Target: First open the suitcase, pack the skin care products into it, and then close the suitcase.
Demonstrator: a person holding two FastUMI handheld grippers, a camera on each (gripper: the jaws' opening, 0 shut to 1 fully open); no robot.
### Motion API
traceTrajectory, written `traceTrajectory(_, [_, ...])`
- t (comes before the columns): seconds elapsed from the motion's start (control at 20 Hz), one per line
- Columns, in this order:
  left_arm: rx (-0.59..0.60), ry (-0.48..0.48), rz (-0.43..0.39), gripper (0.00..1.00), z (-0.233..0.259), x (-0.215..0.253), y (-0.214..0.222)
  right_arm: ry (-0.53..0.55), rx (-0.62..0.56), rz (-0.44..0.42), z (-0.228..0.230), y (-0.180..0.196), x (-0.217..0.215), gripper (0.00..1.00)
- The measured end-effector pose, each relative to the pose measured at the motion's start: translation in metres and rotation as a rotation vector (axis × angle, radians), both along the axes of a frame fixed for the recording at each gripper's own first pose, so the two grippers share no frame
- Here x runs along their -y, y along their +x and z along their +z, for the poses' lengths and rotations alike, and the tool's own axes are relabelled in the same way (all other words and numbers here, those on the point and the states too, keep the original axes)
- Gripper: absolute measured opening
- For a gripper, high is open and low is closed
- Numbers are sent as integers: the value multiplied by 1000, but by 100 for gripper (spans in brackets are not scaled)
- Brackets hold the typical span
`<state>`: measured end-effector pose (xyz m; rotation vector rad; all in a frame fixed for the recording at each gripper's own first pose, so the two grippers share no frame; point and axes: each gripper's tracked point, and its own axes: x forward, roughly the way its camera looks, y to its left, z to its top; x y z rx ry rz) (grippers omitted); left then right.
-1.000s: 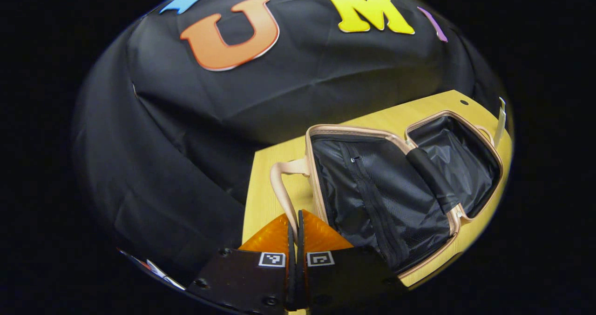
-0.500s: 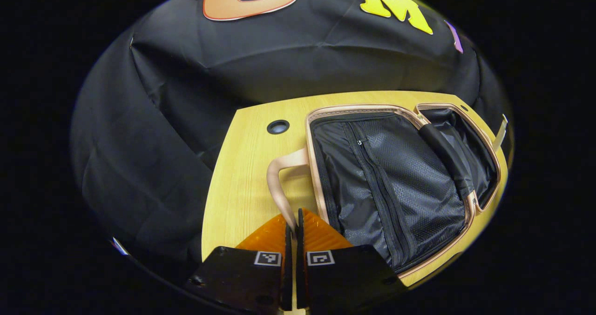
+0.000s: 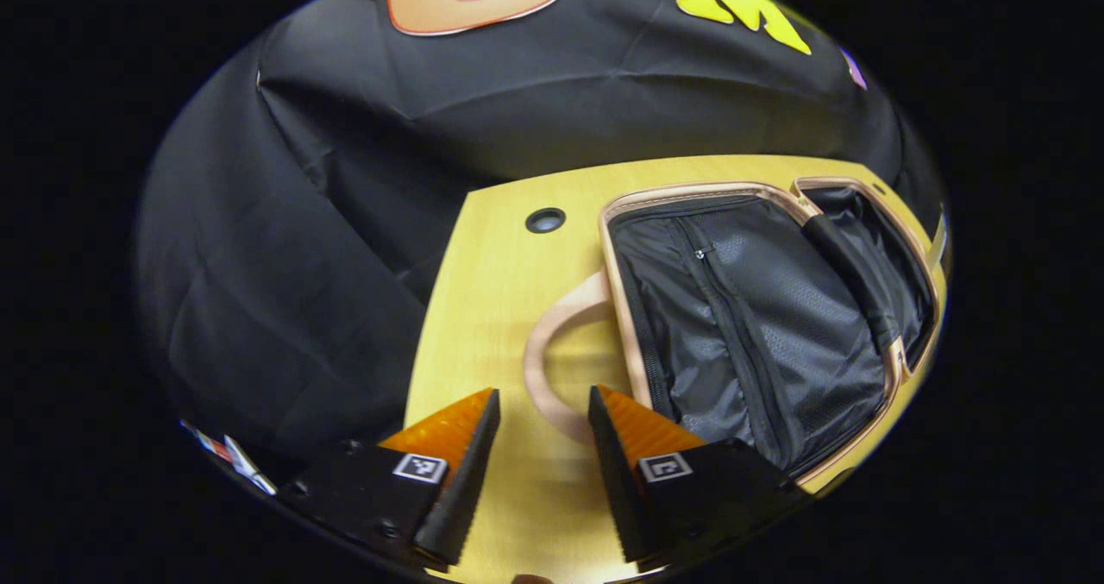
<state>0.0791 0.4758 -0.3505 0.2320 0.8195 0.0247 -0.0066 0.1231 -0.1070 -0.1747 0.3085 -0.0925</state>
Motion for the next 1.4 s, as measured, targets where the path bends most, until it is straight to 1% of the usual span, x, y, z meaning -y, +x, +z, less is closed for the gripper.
traceTrajectory(0.1, [9,32,-12,81,15,7,-8,14,5,6,-3,-1,12,80])
traceTrajectory(0.15, [14,39,-13,88,26,13,-14,19,7,8,-4,-2,20,80])
traceTrajectory(0.25, [34,30,-11,89,43,36,-22,41,10,15,-8,-4,40,80])
traceTrajectory(0.4, [66,-19,-19,89,65,94,-34,39,24,31,-13,-3,75,80])
traceTrajectory(0.5, [70,-64,-23,90,72,144,-44,19,27,60,-17,-3,99,79])
traceTrajectory(0.6, [70,-93,-49,95,76,199,-52,5,42,92,-20,-1,124,80])
traceTrajectory(0.65, [70,-107,-69,97,79,228,-55,-9,43,101,-23,-1,137,80])
traceTrajectory(0.9, [54,-244,-187,97,81,388,-64,-27,17,178,-39,-3,188,80])
traceTrajectory(1.0, [37,-293,-231,97,80,444,-67,-4,-4,215,-45,-3,202,80])
traceTrajectory(1.15, [21,-345,-281,97,79,516,-66,54,-28,238,-53,-1,223,80])
traceTrajectory(1.2, [14,-354,-296,97,79,534,-64,56,-35,243,-57,-1,229,80])
traceTrajectory(1.3, [3,-366,-327,97,72,570,-58,25,-34,252,-63,3,244,80])
traceTrajectory(1.4, [-12,-395,-354,97,62,605,-50,13,-43,257,-70,5,257,79])
